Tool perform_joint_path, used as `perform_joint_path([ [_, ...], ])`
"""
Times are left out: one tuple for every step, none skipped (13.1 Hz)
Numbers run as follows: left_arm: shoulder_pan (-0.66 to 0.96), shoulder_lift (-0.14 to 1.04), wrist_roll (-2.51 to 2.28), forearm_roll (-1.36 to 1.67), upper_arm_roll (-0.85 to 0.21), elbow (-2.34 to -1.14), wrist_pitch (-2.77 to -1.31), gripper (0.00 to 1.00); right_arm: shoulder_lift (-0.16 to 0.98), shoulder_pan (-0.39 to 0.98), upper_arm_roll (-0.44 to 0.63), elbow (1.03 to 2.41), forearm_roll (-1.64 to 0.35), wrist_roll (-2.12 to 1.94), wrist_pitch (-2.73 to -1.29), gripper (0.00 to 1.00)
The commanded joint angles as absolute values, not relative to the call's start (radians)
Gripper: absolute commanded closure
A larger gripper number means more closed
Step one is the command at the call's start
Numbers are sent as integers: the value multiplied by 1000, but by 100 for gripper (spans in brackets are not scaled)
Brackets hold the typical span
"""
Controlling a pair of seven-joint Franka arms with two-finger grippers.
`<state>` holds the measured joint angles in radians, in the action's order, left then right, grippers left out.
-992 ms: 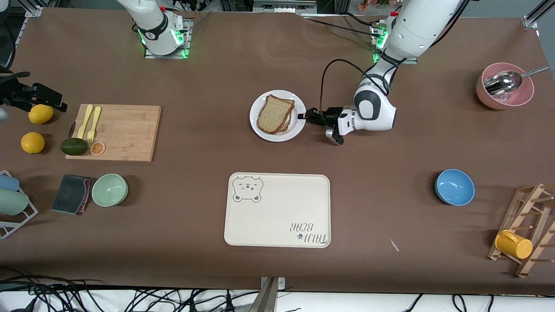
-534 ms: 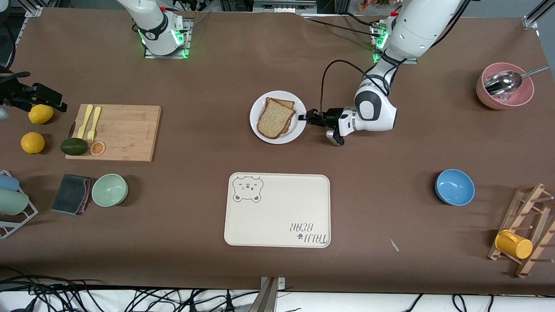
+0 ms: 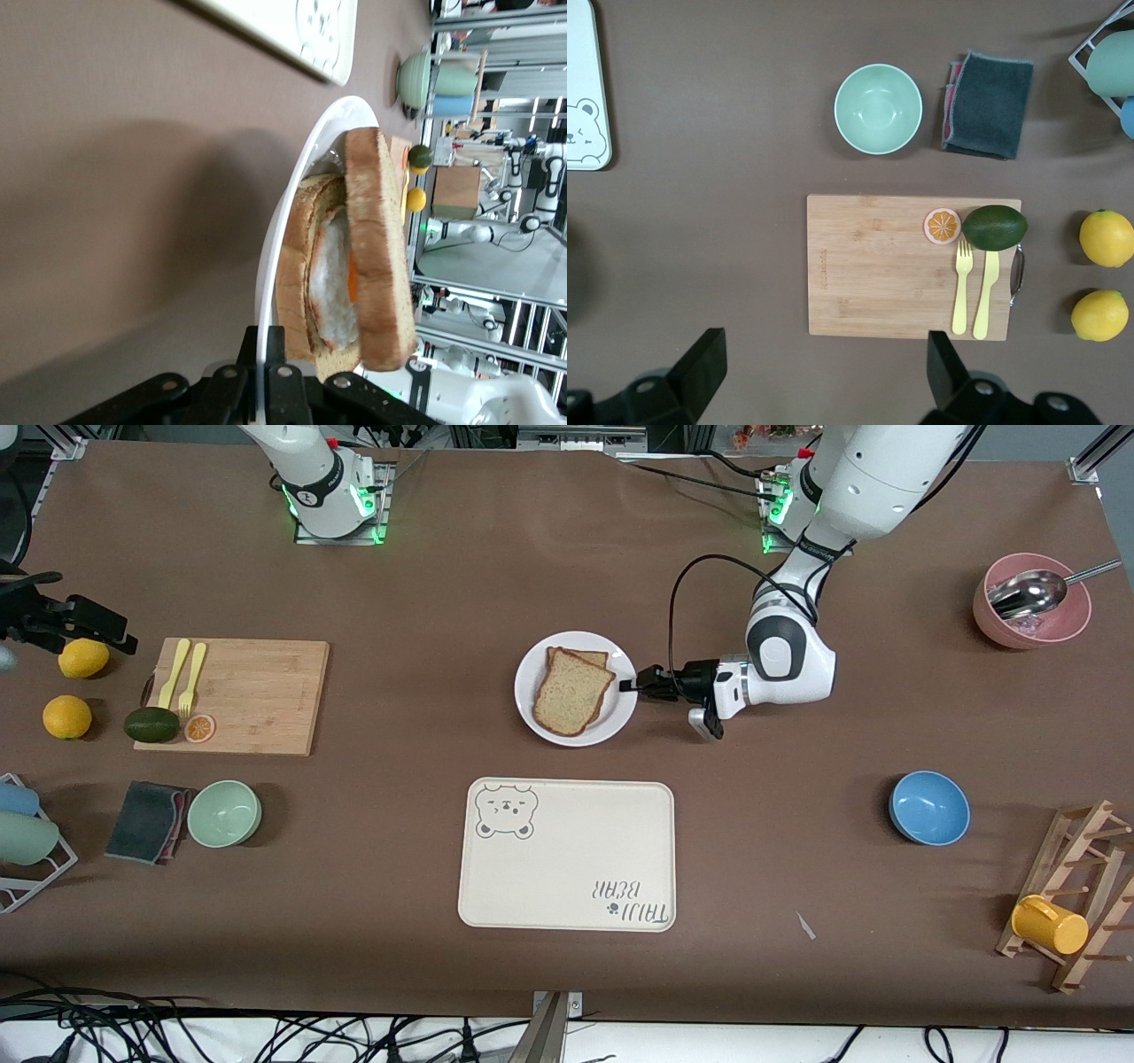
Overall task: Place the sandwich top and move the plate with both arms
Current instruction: 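Slide the white plate with the left gripper onto the bear tray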
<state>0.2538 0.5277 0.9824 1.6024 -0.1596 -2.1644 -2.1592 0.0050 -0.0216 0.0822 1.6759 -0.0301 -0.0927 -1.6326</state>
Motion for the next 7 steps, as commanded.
perform_joint_path([
  [227, 506, 930, 1612, -160, -2119, -2135, 100, 11, -28, 81, 1655, -46, -101, -1620, 0],
  [222, 512, 907, 1602, -161, -2084, -2135, 100, 12, -28, 81, 1655, -46, -101, -1620, 0],
  [222, 517, 875, 1595, -160, -2056, -2135, 100, 12, -28, 81, 1655, -46, -101, -1620, 0],
  [224, 528, 850, 1594, -156, -2025, -2138, 100, 12, -28, 81, 1655, -46, -101, -1620, 0],
  [222, 546, 836, 1592, -153, -1991, -2140, 100, 12, -28, 81, 1655, -46, -101, -1620, 0],
  [218, 561, 827, 1583, -146, -1965, -2143, 100, 12, -28, 81, 1655, -46, -101, -1620, 0],
  [216, 572, 815, 1583, -134, -1941, -2144, 100, 12, -28, 81, 1655, -46, -101, -1620, 0],
])
